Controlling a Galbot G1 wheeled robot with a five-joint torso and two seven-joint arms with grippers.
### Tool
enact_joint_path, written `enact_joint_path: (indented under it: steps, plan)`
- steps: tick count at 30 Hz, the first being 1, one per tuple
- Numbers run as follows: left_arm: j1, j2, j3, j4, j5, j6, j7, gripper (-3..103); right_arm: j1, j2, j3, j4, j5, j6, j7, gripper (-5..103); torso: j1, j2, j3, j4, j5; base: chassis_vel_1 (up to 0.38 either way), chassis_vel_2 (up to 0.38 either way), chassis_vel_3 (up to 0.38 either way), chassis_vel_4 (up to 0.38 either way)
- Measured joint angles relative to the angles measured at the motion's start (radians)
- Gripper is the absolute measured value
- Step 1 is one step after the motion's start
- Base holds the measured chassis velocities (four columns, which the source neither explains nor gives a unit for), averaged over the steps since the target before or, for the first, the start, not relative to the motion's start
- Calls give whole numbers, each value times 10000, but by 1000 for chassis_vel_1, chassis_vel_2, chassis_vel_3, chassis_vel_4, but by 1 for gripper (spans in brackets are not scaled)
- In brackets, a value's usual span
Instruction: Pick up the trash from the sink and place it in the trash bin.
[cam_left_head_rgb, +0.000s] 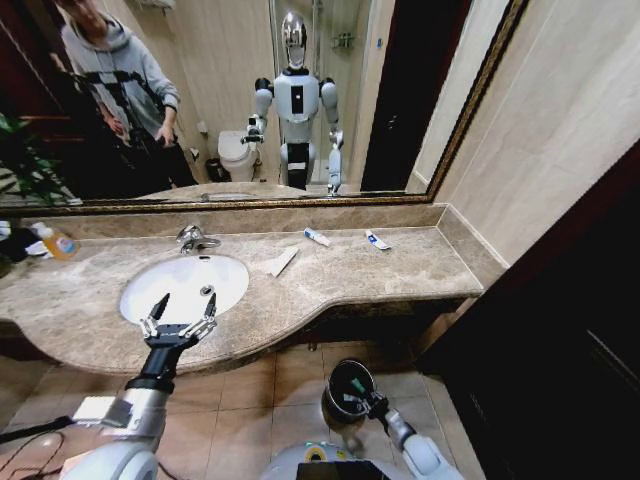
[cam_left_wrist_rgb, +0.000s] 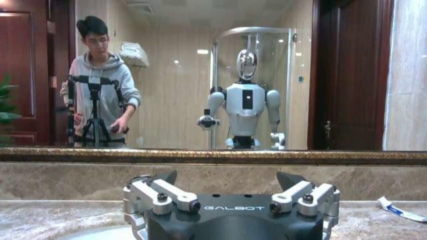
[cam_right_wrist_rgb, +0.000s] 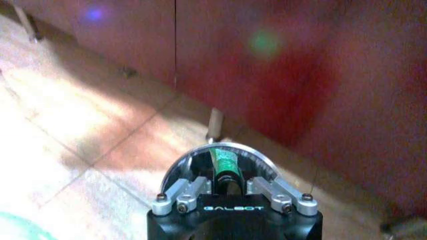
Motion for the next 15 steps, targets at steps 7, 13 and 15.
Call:
enact_joint_path:
  steps: [7, 13, 15]
  plan:
    - [0, 0, 0, 0, 0, 0, 0, 100, 1164, 654, 142, -1771, -1129, 74, 12, 21, 0, 0, 0, 0, -3, 0, 0, 0, 0]
    - [0, 0, 0, 0, 0, 0, 0, 100, 1765, 908, 350, -2881, -1709, 236, 193, 21, 0, 0, 0, 0, -2, 0, 0, 0, 0]
    - [0, 0, 0, 0, 1, 0, 0, 100, 1891, 944, 385, -3169, -1843, 273, 250, 21, 0, 0, 0, 0, -2, 0, 0, 0, 0]
